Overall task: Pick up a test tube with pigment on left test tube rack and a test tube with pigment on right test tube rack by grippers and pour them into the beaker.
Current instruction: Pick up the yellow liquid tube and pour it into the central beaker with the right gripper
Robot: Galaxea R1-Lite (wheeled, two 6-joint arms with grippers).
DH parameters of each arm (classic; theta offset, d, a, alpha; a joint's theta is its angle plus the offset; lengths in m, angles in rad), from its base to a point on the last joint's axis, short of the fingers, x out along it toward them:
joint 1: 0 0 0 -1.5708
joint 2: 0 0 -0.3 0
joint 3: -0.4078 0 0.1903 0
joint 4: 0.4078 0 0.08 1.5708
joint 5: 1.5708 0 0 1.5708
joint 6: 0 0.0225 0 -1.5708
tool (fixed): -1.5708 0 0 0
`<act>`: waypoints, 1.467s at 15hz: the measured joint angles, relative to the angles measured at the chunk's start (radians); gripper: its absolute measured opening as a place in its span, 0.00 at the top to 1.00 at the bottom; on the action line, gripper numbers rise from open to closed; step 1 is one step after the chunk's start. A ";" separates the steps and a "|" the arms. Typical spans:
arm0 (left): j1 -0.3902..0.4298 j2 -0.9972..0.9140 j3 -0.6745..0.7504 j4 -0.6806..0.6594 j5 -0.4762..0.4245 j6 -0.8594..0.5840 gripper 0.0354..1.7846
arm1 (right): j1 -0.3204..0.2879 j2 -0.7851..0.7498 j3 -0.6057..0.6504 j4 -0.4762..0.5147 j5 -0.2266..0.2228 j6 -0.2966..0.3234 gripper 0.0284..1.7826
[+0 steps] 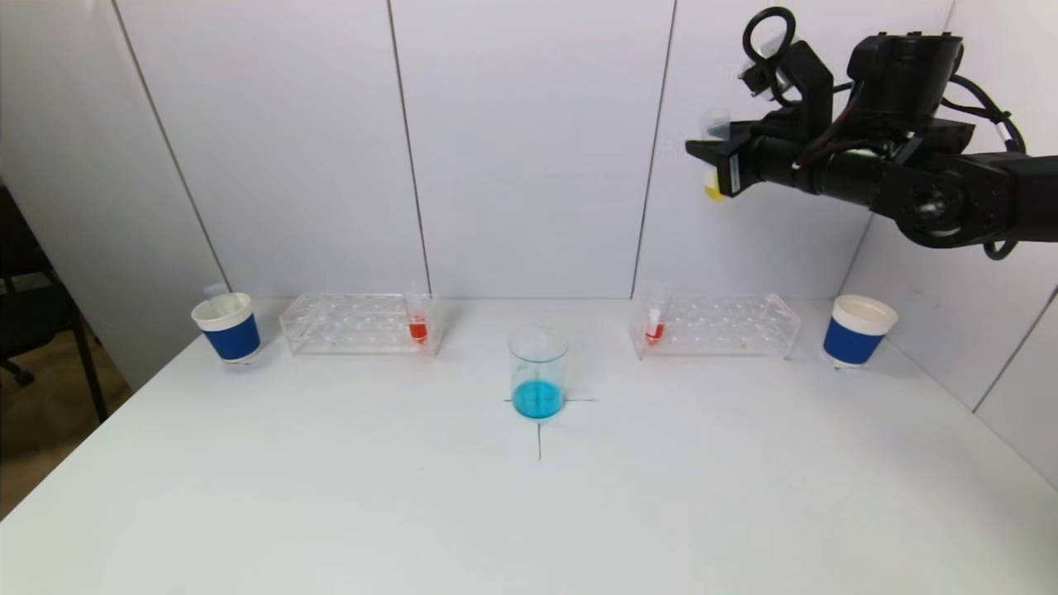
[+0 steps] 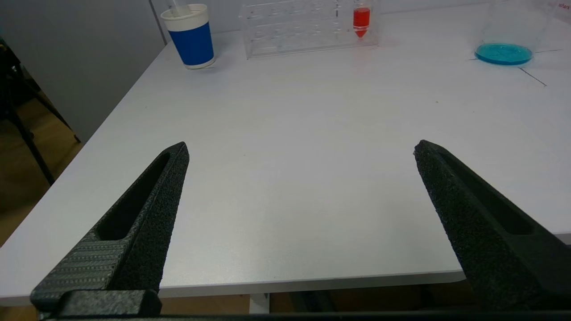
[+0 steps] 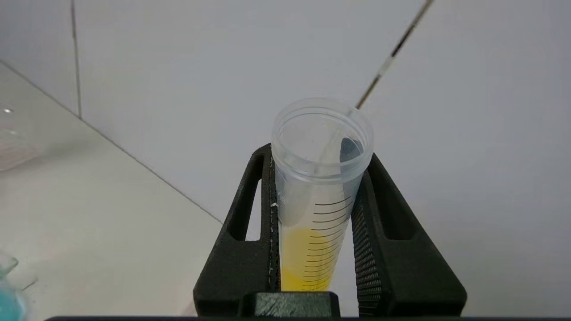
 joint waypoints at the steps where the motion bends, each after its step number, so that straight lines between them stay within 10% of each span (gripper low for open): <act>1: 0.000 0.000 0.000 0.000 0.000 0.000 0.01 | 0.011 0.021 -0.025 0.003 0.032 -0.042 0.72; 8: 0.000 0.000 0.000 0.000 0.000 0.000 0.01 | 0.037 0.144 -0.167 0.184 0.246 -0.333 0.72; 16: 0.000 0.000 0.000 0.000 0.000 0.000 0.01 | 0.097 0.234 -0.201 0.152 0.287 -0.502 0.72; 22: 0.000 0.000 0.000 0.000 0.000 0.000 0.01 | 0.144 0.261 -0.035 -0.117 0.287 -0.600 0.72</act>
